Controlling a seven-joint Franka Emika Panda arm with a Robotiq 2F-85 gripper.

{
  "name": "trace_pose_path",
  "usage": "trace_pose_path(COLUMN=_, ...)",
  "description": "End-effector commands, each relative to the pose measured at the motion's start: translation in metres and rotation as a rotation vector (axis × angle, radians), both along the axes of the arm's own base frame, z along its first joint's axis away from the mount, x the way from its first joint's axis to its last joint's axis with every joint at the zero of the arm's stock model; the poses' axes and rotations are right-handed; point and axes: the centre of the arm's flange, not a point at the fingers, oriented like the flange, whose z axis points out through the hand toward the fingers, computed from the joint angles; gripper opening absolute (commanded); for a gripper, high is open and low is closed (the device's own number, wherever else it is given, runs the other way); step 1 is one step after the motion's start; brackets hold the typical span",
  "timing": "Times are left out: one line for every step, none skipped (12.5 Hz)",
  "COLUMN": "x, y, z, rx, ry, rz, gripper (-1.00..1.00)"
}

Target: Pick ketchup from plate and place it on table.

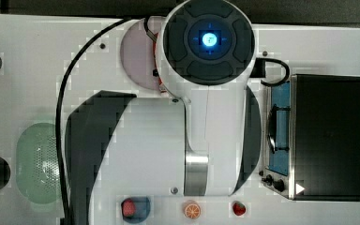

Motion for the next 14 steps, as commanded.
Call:
trace_pose_path(x=-0.061, y=-0.021, z=0.039, rx=0.003, ry=0.065, rz=-0.079, gripper=0.60)
trace_pose_path(x=-0.059, y=-0.021, z=0.034, rx=0.003, ry=0.072, rz=-0.076, gripper=0.82)
trace_pose_path(x=-0.055, y=-0.019, z=0.027, rx=0.004, ry=0.082, rz=-0.072, gripper=0.99)
trace_pose_path(x=-0.048, y=-0.017, z=0.017, rx=0.005, ry=0.094, rz=-0.064, gripper=1.00)
trace_pose_path(x=-0.040, y=-0.015, z=0.005, rx=0.007, ry=0.104, rz=-0.047, gripper=1.00)
trace_pose_path(x=-0.030, y=-0.012, z=-0.010, rx=0.009, ry=0.116, rz=-0.018, gripper=1.00)
trace_pose_path(x=-0.020, y=-0.008, z=-0.027, rx=0.012, ry=0.126, rz=0.013, gripper=1.00)
trace_pose_path(x=-0.010, y=-0.005, z=-0.044, rx=0.016, ry=0.134, rz=0.043, gripper=1.00)
trace_pose_path(x=0.001, y=-0.001, z=-0.062, rx=0.020, ry=0.138, rz=0.073, gripper=1.00)
trace_pose_path(x=0.011, y=0.002, z=-0.080, rx=0.024, ry=0.141, rz=0.103, gripper=1.00)
trace_pose_path(x=0.020, y=0.005, z=-0.098, rx=0.030, ry=0.148, rz=0.144, gripper=1.00)
trace_pose_path(x=0.028, y=0.009, z=-0.118, rx=0.037, ry=0.158, rz=0.198, gripper=1.00)
trace_pose_path(x=0.035, y=0.012, z=-0.137, rx=0.044, ry=0.162, rz=0.256, gripper=1.00)
trace_pose_path(x=0.041, y=0.014, z=-0.156, rx=0.053, ry=0.168, rz=0.318, gripper=1.00)
